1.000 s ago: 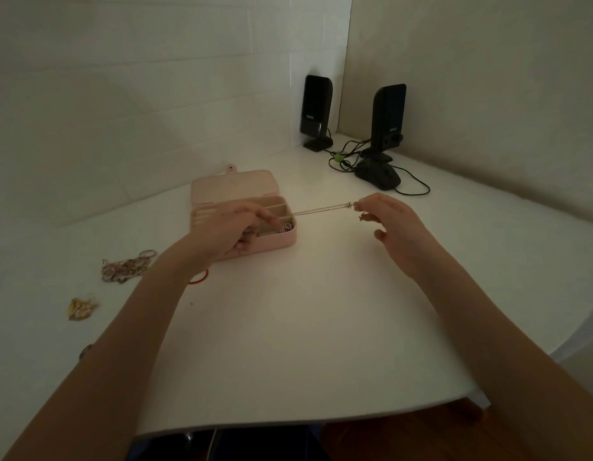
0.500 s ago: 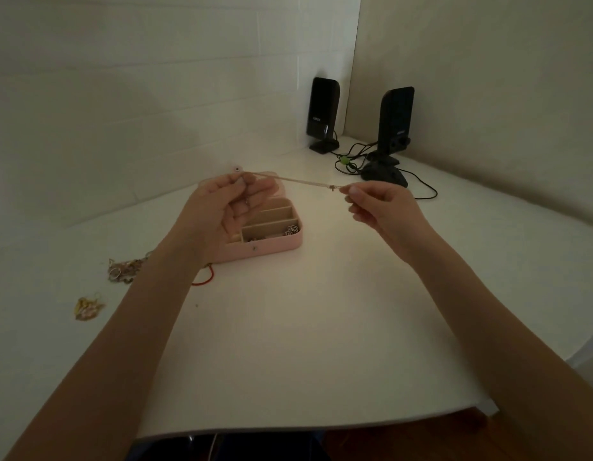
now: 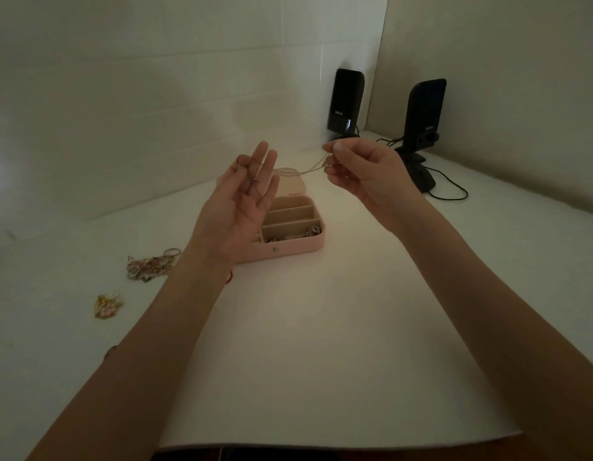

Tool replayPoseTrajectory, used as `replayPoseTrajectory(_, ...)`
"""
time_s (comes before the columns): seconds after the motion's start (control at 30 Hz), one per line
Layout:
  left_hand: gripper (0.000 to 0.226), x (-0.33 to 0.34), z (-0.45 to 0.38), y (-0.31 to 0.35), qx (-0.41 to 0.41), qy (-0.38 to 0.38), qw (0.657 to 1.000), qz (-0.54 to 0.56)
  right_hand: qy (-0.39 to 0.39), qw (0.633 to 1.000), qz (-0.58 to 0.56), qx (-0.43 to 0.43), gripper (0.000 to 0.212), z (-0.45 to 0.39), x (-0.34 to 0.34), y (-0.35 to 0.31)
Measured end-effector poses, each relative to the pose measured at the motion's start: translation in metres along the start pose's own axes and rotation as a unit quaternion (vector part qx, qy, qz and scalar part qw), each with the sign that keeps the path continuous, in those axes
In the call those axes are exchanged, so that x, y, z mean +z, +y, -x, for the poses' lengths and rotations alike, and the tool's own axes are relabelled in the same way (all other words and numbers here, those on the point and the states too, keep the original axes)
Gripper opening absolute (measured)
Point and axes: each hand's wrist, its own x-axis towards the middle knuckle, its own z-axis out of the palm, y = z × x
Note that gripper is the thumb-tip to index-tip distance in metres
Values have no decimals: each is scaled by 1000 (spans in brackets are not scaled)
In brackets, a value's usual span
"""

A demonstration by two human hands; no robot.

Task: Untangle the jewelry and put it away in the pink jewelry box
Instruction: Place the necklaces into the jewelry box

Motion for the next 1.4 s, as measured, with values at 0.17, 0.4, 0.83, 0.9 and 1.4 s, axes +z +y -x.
replayPoseTrajectory(0.17,25,0,-3,-7,-20,3,999,28,-18,1000,-7,-7,17,-7,7,3)
replayPoseTrajectory(0.4,28,-4,-5,-16,-61,42,992,-97,-40,999,31,-2,17,-16,13,9)
replayPoseTrajectory(0.83,28,-5,9,-1,51,7,796,-603,-112,976,181,-33,10,-33,23,6)
replayPoseTrajectory(0.9,30,-5,14,4,89,13,762,-642,-125,964,229,-56,9,-32,24,8)
replayPoseTrajectory(1.4,7,-5,11,-2,37,61,834,-547,-134,913,372,-105,7,-35,22,8)
